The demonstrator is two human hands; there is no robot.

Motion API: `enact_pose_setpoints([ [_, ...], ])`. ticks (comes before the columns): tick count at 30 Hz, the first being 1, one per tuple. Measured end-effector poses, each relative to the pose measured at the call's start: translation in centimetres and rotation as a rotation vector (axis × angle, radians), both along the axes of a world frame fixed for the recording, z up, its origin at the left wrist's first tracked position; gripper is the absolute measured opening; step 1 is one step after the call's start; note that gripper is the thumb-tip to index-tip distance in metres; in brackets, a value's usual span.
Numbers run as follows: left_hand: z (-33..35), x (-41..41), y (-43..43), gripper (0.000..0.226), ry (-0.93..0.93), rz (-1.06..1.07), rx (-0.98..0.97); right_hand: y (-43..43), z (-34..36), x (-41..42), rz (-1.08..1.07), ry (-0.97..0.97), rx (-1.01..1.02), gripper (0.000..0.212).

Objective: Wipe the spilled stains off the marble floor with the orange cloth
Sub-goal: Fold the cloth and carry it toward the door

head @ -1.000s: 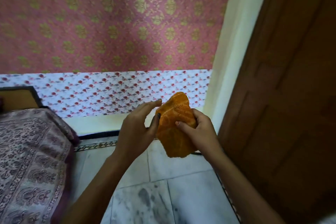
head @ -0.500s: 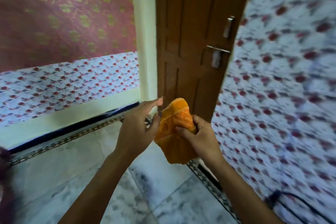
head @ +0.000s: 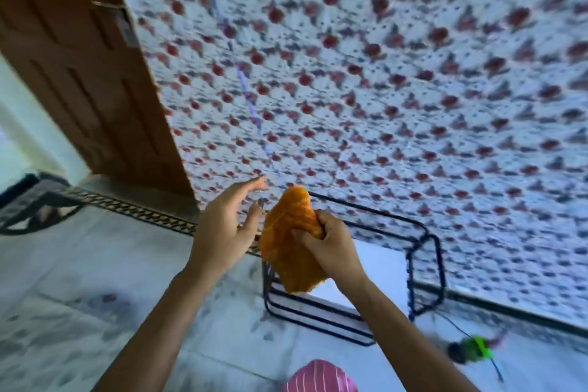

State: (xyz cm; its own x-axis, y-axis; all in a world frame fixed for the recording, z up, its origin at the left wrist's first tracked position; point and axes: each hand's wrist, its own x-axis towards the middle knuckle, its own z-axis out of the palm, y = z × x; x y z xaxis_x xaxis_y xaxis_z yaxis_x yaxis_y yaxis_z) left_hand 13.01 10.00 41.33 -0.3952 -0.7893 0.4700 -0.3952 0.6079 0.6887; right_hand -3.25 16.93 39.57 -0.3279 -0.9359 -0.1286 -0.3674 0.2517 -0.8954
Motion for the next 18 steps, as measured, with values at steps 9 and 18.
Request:
enact_pose_setpoints([
  [9,-9.8,-14.5,-0.1,0.042,-0.027,-0.03,0.203,-0.2,-12.7,-16.0,-0.135,0.033,0.344,0.009],
  [18,-22.6,-19.4,-1.6,0.038,-0.086,0.006,0.345,-7.4,-30.4,-19.1,-0.282,-0.314,0.591,0.023],
])
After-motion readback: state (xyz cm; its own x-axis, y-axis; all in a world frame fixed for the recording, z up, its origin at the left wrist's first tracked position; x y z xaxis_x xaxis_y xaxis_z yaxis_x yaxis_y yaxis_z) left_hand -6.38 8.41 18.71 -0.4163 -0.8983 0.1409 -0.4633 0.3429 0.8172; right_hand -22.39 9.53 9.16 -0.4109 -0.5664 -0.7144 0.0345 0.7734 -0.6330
